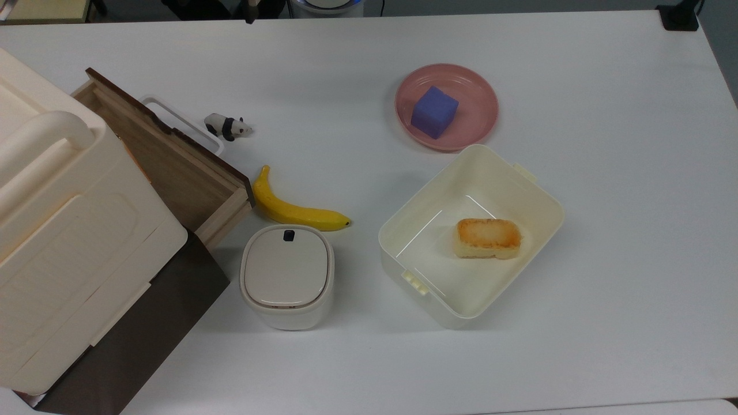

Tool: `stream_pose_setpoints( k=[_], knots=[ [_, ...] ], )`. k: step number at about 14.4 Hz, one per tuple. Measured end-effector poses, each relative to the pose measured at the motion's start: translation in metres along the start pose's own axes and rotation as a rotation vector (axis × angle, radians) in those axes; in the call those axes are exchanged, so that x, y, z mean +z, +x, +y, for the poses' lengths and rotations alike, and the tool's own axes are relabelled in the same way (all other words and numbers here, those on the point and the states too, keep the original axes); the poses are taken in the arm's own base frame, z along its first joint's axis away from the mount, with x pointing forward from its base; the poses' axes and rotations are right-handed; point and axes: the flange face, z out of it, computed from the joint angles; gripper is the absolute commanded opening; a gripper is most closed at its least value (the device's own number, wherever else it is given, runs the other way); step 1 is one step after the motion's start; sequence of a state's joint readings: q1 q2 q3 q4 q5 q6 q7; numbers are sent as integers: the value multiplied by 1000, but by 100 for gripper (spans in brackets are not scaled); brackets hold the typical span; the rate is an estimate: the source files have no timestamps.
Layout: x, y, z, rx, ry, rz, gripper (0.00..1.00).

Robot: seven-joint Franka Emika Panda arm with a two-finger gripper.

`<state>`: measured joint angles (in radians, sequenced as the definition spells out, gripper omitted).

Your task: Slide open the drawer

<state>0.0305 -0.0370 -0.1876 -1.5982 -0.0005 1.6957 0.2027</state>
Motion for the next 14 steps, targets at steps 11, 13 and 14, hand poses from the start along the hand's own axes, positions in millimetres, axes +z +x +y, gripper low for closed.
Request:
stream_pose_setpoints(
  k=[11, 13, 14],
  knots=[
    [13, -10, -12, -257, -8, -89, 100],
    [14, -10, -14, -256, -8, -90, 100],
    [14, -11, -18, -259, -8, -91, 100]
  ],
)
